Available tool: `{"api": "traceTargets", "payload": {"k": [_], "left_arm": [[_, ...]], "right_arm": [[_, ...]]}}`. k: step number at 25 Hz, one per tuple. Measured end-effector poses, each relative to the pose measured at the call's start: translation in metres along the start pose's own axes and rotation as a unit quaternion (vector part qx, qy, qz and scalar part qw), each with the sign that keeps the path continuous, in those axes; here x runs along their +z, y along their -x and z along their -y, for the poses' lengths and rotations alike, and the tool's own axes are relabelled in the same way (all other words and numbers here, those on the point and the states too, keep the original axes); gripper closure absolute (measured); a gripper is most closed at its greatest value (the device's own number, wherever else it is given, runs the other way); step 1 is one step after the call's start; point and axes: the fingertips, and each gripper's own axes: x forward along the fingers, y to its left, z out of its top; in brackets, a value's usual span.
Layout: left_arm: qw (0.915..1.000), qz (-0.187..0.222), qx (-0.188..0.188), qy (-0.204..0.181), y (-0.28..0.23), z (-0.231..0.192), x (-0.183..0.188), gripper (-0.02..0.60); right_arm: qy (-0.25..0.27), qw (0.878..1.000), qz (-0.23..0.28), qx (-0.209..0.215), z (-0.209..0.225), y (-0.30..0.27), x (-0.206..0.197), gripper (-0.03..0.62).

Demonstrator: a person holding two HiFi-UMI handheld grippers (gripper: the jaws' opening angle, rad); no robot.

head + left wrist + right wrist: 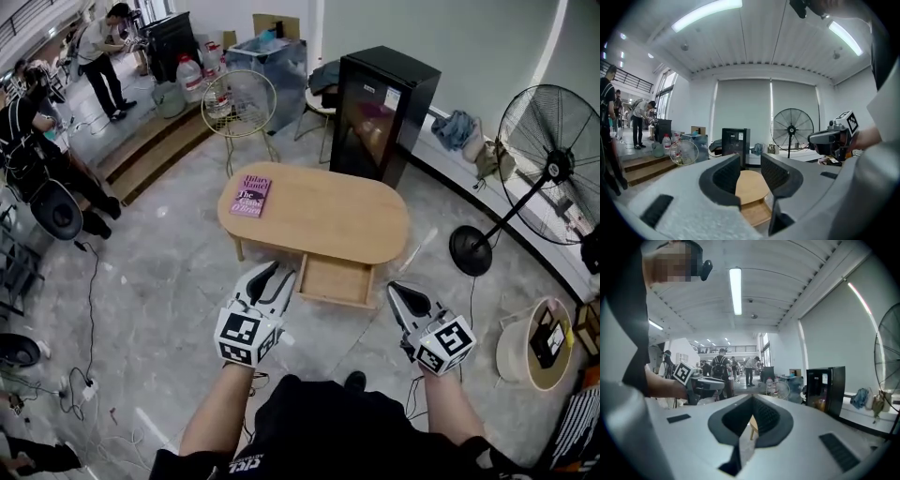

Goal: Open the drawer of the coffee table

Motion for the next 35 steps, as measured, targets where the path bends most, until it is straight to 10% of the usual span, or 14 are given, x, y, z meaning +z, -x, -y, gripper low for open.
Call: {"api": "traceTargets", "payload": {"k": [35], "left_arm": [[0.9991, -0.012, 0.04, -0.003, 0.005, 0.011, 0.018, 0.48]], "right_arm": [[0.022, 0.999, 0.025, 0.016, 0.019, 0.015, 0.022, 0.591]]}}
